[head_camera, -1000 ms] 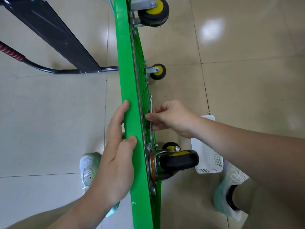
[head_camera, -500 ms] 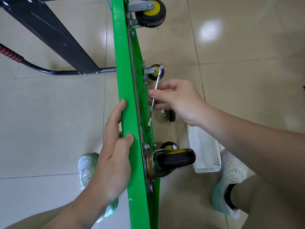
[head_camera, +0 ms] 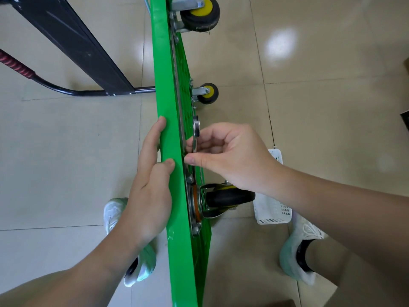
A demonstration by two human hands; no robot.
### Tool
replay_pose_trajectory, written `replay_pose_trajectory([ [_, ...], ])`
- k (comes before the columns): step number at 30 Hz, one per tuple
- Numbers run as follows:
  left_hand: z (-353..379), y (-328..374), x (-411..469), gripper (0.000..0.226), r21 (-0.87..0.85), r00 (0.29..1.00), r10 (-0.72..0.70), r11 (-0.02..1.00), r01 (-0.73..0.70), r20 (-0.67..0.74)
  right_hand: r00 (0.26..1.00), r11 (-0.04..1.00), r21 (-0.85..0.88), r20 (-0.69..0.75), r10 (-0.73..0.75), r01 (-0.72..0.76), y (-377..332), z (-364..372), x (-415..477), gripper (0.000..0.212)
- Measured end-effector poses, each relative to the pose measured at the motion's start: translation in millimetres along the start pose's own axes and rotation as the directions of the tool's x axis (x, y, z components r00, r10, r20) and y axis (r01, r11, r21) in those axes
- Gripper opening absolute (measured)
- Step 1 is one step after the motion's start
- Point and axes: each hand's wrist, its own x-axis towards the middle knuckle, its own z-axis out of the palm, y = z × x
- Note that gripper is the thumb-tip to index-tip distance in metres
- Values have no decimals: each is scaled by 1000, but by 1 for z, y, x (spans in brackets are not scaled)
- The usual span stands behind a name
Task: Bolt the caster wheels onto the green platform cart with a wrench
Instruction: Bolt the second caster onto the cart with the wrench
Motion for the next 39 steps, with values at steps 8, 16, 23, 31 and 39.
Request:
replay_pose_trajectory([
  [8, 0, -3, 2, 67, -48, 1000, 7, 999, -7, 10, 980, 981, -4, -50, 194, -194, 15, -7, 41, 27],
  [16, -3, -6, 3, 66, -37, 1000, 16, 999, -15, 27, 843, 830, 162, 23, 538, -534, 52, -9, 68, 38],
  [23, -4, -7, 4, 66, -49, 999, 26, 998, -24, 37, 800, 772, 267, -4, 600, -577, 61, -16, 71, 31],
  [31, -2, -7, 5, 65, -69, 999, 18, 997, -16, 35, 975, 975, 81, -61, 212, -207, -2, -21, 45, 19],
  [39, -2, -7, 4, 61, -77, 999, 34, 997, -33, 20, 1000, 1000, 24, -23, 18, -18, -6, -7, -4, 27],
])
